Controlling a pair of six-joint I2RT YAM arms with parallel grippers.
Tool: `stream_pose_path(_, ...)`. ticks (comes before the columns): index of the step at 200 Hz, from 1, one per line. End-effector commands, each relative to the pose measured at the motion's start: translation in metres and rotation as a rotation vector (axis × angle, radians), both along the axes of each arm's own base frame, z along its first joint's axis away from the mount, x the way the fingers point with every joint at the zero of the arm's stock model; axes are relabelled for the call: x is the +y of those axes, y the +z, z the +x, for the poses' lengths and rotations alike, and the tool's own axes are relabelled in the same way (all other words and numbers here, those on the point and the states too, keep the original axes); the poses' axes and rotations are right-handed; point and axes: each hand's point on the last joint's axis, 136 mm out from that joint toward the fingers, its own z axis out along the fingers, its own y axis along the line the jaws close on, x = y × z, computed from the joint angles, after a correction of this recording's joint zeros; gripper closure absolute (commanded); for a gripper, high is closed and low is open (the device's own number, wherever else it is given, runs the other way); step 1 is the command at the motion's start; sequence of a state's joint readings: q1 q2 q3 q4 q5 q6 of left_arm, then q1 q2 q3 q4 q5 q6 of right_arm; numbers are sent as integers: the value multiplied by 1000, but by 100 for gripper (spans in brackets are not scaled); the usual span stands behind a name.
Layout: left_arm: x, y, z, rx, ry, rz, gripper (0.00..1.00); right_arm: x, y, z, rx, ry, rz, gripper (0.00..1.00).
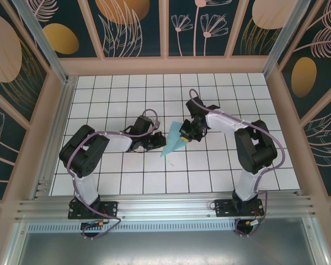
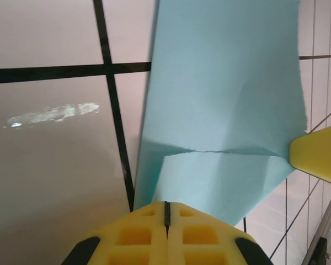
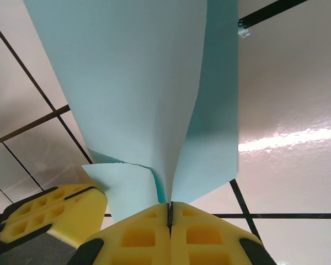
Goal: Fold a paper plane with a square sheet of paper (pick it up from the middle)
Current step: Fourth fold the wing at the center of the table.
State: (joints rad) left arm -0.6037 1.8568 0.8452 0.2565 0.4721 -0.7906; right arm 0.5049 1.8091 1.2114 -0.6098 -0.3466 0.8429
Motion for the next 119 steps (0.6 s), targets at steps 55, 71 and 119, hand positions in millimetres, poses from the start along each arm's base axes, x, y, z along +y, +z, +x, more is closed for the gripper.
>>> stream_pose_path(55,17,-36,-4,86,24,163,100,34,34,28,-65,4,165,100)
stream_pose_path(71,17,-39,-5,93,18,180,100,38,31,33,-67,4,163,100)
stream_pose_path(119,18,-42,-5,95,15,194,100,53,17,45,-64,26,135,100)
